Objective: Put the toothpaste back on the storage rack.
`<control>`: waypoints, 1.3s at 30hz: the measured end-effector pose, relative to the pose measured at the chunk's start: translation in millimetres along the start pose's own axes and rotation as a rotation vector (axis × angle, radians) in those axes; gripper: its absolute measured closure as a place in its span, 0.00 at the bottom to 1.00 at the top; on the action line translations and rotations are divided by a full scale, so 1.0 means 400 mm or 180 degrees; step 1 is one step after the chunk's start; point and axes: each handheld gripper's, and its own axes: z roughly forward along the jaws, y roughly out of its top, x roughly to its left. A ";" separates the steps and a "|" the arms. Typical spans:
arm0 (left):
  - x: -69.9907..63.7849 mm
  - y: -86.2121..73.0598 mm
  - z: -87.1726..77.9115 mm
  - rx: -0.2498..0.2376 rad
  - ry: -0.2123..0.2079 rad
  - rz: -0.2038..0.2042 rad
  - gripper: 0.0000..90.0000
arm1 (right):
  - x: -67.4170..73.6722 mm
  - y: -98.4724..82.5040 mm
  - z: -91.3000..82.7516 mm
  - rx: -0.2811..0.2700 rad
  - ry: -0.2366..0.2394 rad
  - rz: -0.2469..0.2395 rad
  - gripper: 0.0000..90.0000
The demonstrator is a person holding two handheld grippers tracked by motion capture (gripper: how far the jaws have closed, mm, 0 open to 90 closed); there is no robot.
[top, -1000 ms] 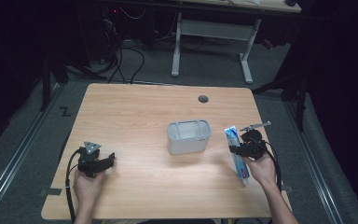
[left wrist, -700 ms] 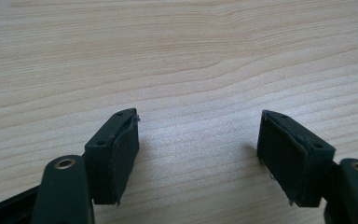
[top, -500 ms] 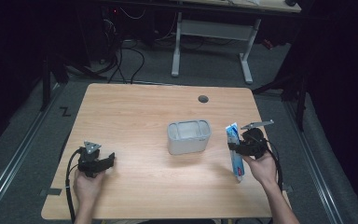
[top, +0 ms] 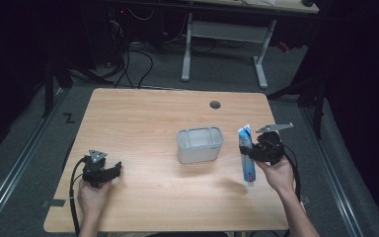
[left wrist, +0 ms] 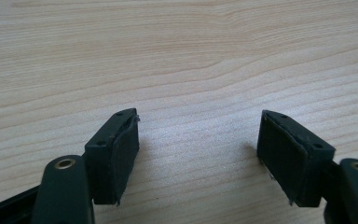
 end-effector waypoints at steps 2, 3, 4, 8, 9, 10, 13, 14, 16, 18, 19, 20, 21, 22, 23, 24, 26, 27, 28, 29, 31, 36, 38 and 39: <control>0.000 0.000 0.000 0.0000 0.0002 0.0001 0.33 | 0.004 0.012 -0.010 -0.0074 0.0024 -0.0022 0.79; 0.000 0.000 0.000 0.0000 0.0002 0.0001 0.33 | 0.004 0.012 -0.010 -0.0074 0.0024 -0.0022 0.79; -0.001 0.000 0.000 0.0001 0.0004 0.0006 0.33 | 0.005 0.020 -0.015 -0.0114 0.0057 -0.0002 0.79; -0.001 0.000 0.000 0.0004 0.0005 0.0008 0.33 | 0.007 0.031 -0.020 -0.0150 0.0087 -0.0017 0.79; -0.001 0.000 0.000 0.0004 0.0007 0.0010 0.33 | 0.010 0.039 -0.024 -0.0191 0.0108 -0.0015 0.79; -0.001 0.000 0.000 0.0004 0.0007 0.0010 0.33 | 0.010 0.039 -0.024 -0.0191 0.0108 -0.0015 0.79; -0.001 0.000 0.000 0.0005 0.0008 0.0012 0.33 | 0.018 0.054 -0.034 -0.0248 0.0155 -0.0046 0.80; -0.001 0.000 0.000 0.0005 0.0008 0.0012 0.33 | 0.019 0.057 -0.036 -0.0267 0.0167 -0.0063 0.80; -0.001 0.000 0.000 0.0006 0.0009 0.0013 0.33 | 0.022 0.062 -0.040 -0.0285 0.0197 -0.0068 0.80; -0.001 0.000 0.000 0.0006 0.0009 0.0013 0.33 | 0.030 0.075 -0.048 -0.0352 0.0244 -0.0102 0.80; -0.001 0.000 0.000 0.0006 0.0008 0.0013 0.33 | 0.034 0.080 -0.052 -0.0379 0.0262 -0.0105 0.80; -0.001 0.000 0.000 0.0006 0.0008 0.0013 0.33 | 0.035 0.083 -0.054 -0.0399 0.0273 -0.0106 0.80; -0.001 0.000 0.000 0.0005 0.0008 0.0013 0.33 | 0.037 0.088 -0.056 -0.0427 0.0292 -0.0112 0.80; -0.001 0.000 0.000 0.0005 0.0008 0.0012 0.33 | 0.039 0.092 -0.059 -0.0462 0.0315 -0.0119 0.80; -0.001 0.000 0.000 0.0005 0.0007 0.0010 0.33 | 0.040 0.095 -0.060 -0.0489 0.0326 -0.0133 0.80; -0.001 0.000 0.000 0.0005 0.0007 0.0010 0.33 | 0.040 0.095 -0.060 -0.0489 0.0326 -0.0133 0.80; -0.001 0.000 0.000 0.0004 0.0007 0.0010 0.33 | 0.045 0.107 -0.065 -0.0575 0.0360 -0.0147 0.80; -0.001 0.000 0.000 0.0004 0.0008 0.0010 0.33 | 0.046 0.111 -0.066 -0.0591 0.0361 -0.0150 0.80; -0.001 0.000 0.000 0.0004 0.0008 0.0010 0.33 | 0.046 0.111 -0.066 -0.0591 0.0361 -0.0150 0.80; -0.001 0.000 0.000 0.0004 0.0008 0.0011 0.33 | 0.050 0.121 -0.069 -0.0634 0.0377 -0.0166 0.80; -0.001 0.000 0.000 0.0005 0.0008 0.0013 0.33 | 0.052 0.125 -0.069 -0.0639 0.0387 -0.0164 0.80; -0.001 0.000 0.000 0.0005 0.0008 0.0012 0.33 | 0.064 0.151 -0.069 -0.0699 0.0411 -0.0214 0.80; -0.001 0.000 0.000 0.0005 0.0008 0.0011 0.33 | 0.065 0.166 -0.064 -0.0751 0.0441 -0.0209 0.80; -0.001 0.000 0.000 0.0005 0.0008 0.0011 0.33 | 0.066 0.169 -0.063 -0.0760 0.0441 -0.0197 0.80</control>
